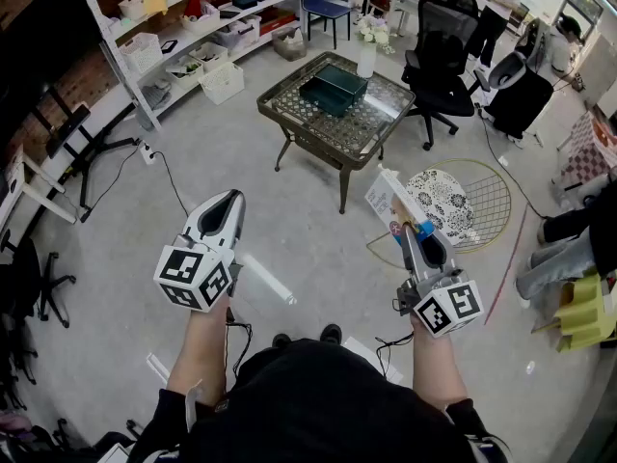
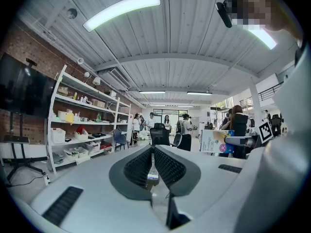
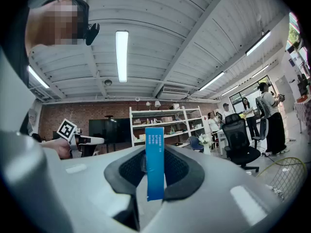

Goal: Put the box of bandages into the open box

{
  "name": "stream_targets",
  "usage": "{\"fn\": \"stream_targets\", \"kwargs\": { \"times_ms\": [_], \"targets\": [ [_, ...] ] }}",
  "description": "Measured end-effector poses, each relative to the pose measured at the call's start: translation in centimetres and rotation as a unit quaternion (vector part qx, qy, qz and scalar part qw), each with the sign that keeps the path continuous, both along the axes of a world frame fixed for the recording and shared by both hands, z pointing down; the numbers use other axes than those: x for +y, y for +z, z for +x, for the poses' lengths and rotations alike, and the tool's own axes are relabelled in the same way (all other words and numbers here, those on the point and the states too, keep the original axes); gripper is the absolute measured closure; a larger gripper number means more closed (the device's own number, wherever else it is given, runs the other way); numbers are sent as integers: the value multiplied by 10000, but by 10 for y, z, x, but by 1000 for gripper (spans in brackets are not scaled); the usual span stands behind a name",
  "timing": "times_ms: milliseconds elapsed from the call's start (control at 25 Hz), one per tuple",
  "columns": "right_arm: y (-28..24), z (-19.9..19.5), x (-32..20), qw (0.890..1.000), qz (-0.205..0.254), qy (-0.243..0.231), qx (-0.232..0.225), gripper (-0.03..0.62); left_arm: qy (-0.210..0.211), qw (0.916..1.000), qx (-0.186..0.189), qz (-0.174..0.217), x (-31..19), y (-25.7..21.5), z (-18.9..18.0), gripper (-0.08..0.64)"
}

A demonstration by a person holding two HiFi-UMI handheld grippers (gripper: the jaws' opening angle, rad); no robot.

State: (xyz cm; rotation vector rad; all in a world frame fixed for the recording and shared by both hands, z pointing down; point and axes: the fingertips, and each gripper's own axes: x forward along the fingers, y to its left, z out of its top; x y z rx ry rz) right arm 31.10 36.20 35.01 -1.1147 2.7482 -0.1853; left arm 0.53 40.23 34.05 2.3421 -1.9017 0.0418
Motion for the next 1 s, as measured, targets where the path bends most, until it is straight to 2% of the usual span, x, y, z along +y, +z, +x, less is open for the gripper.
{"fn": "stream_targets", "kwargs": {
  "times_ms": [320, 520, 680, 1000],
  "targets": [
    [7, 8, 6, 10000, -40, 50, -6, 508, 48, 9999, 66, -95, 6, 11, 8, 537],
    [25, 17, 3, 9983, -543, 26, -227, 505, -1, 9997, 184, -172, 3, 21, 12, 537],
    [35, 33, 3, 9970, -718, 4, -280, 503, -13, 9996, 198, -217, -2, 24, 26, 537],
    [41, 64, -5, 9972, -698, -119, -229, 502, 33, 9996, -8, -286, -3, 29, 69, 537]
  ]
}}
